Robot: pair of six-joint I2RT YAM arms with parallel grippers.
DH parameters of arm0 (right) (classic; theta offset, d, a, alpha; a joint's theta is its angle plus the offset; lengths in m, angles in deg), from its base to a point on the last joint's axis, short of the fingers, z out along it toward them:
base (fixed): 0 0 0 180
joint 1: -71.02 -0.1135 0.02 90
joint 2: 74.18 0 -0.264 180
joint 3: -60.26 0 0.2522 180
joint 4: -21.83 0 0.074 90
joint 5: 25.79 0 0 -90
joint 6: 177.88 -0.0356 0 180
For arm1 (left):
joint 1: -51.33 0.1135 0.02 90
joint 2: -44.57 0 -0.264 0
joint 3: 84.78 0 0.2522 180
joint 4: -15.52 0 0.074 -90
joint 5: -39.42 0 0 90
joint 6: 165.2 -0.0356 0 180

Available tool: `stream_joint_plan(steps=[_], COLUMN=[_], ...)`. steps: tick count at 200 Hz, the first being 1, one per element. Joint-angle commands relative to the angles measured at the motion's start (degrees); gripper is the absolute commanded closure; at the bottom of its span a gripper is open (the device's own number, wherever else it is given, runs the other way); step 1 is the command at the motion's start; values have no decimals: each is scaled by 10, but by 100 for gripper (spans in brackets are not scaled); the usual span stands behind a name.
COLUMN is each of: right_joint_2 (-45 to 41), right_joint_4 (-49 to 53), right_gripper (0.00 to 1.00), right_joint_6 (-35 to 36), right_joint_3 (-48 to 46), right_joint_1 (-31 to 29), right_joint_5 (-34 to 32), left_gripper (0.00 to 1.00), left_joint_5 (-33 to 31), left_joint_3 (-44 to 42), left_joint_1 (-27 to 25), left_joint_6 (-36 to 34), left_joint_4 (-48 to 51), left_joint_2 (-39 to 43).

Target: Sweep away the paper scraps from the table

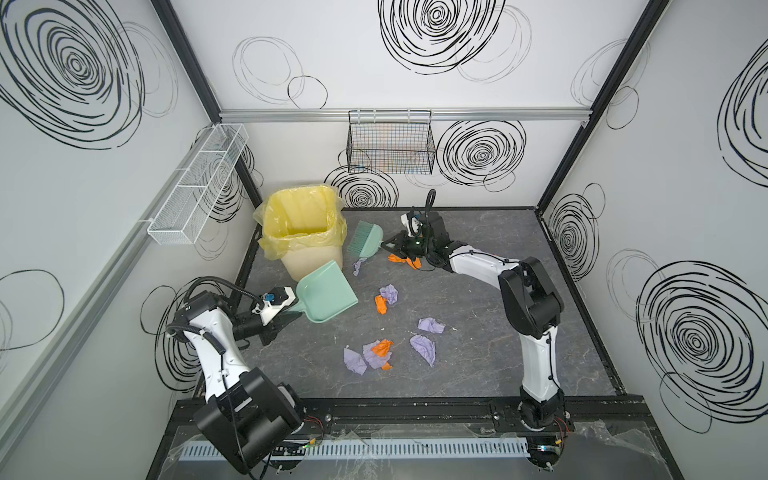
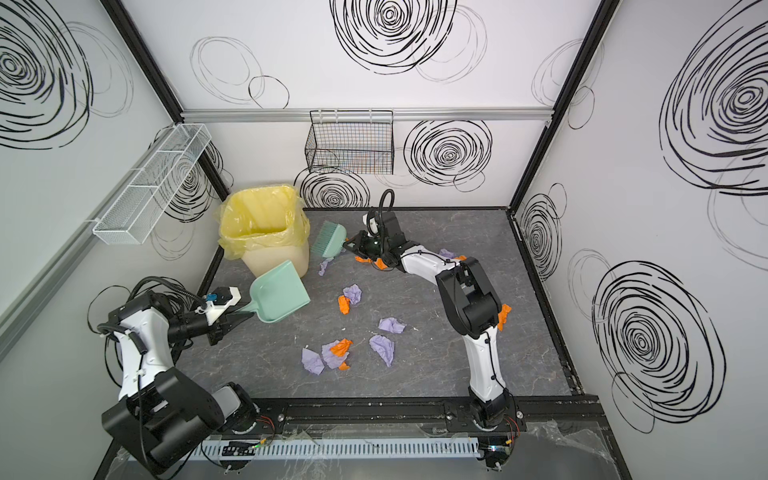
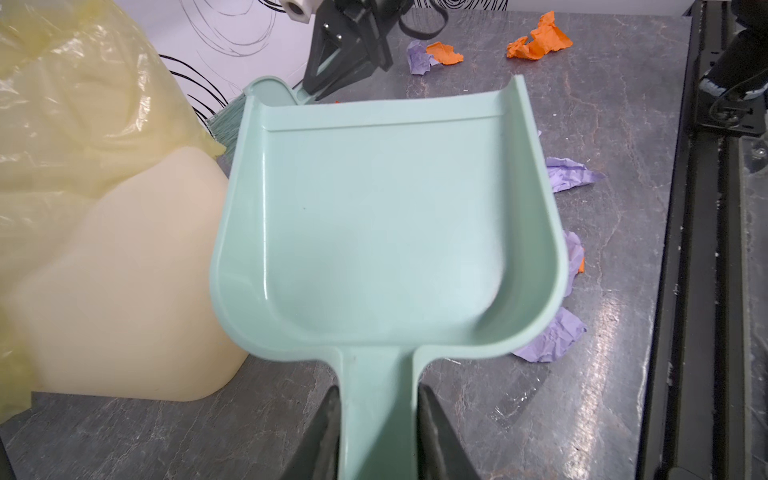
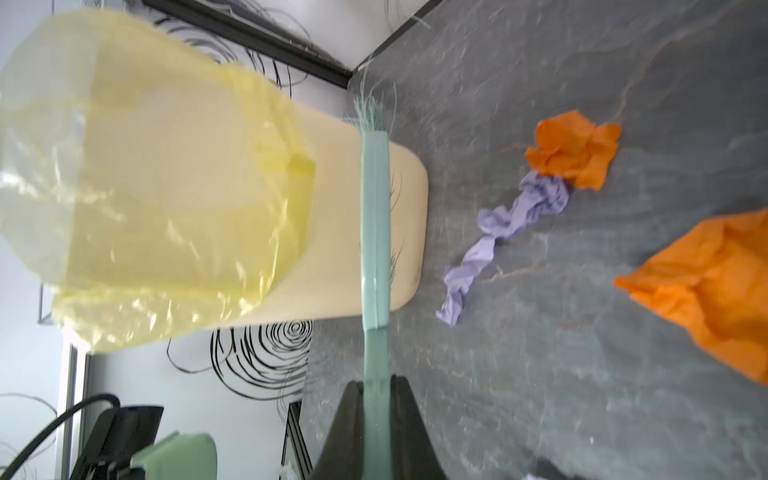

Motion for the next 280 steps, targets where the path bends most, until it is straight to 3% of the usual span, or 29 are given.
stream_joint_plan(steps=[1, 45, 96, 165, 219, 247, 280], right_joint_2=[42, 152, 134, -17, -212, -303, -336], right_joint_4=[-45, -13, -24, 79, 134, 135, 138], right_gripper=[100, 100, 100, 100, 100, 100, 100], right_joint_6=[-46, -71, -51, 92, 178, 166, 136], right_joint_3=[72, 165, 81, -147, -362, -384, -332], right_joint_1=[17, 39, 40, 67, 109, 110, 90], right_joint_5=[7, 23, 40, 30, 15, 35, 33], left_gripper=[100, 100, 100, 100, 100, 100, 100], left_joint_5=[14, 1, 11, 12, 18, 30, 45], left_joint_3=[-8, -13, -18, -21, -30, -23, -23], left_joint_1=[-7, -9, -15, -16, -18, -23, -32], left_joint_6=[-5, -13, -18, -32, -50, -50, -47], left_joint_4=[22, 22, 22, 22, 23, 22, 22], left_joint_2=[0, -3, -19, -32, -52, -75, -89])
